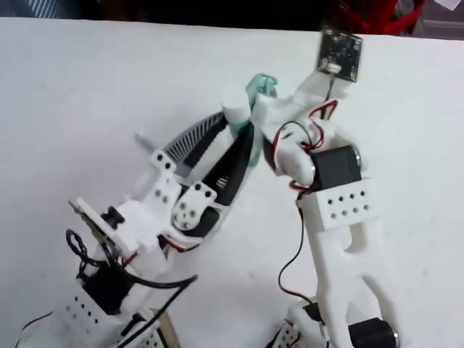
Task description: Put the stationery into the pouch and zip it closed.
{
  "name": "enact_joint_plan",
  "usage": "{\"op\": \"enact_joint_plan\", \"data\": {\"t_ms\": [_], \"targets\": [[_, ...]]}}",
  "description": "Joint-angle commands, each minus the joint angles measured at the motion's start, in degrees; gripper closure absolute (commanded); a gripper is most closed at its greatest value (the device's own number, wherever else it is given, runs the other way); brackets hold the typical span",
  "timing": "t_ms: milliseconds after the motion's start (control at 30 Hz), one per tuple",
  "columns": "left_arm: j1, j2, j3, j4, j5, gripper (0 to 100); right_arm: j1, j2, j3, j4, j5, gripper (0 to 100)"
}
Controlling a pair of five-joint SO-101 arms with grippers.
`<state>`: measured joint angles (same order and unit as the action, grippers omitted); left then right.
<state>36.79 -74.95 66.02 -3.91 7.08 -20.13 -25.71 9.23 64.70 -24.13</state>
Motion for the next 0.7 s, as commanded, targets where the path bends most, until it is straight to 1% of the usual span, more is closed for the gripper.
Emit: {"op": "enact_joint_plan", "data": {"t_ms": [0,133,300,433,533,667], "targets": [[0.13,0.4,-1.32,0.26,0.0,97,-1.27,0.48,0.18,-0.04,0.53,98.0],[-1.01,1.89,-1.32,0.09,0.09,97,-1.1,0.48,0.18,-0.13,0.79,98.0],[-5.05,2.15,-1.32,0.0,0.18,97,-1.8,-1.8,0.09,0.84,10.99,97.9],[-5.41,2.24,-1.23,0.0,0.26,97,-5.93,-7.6,0.35,3.3,17.93,97.9],[-5.58,2.24,-1.23,0.0,0.44,97,-7.34,-11.3,3.16,2.59,21.1,97.5],[-5.41,2.33,-0.35,0.0,0.44,97,-7.16,-14.02,7.91,-1.89,22.07,97.4]]}}
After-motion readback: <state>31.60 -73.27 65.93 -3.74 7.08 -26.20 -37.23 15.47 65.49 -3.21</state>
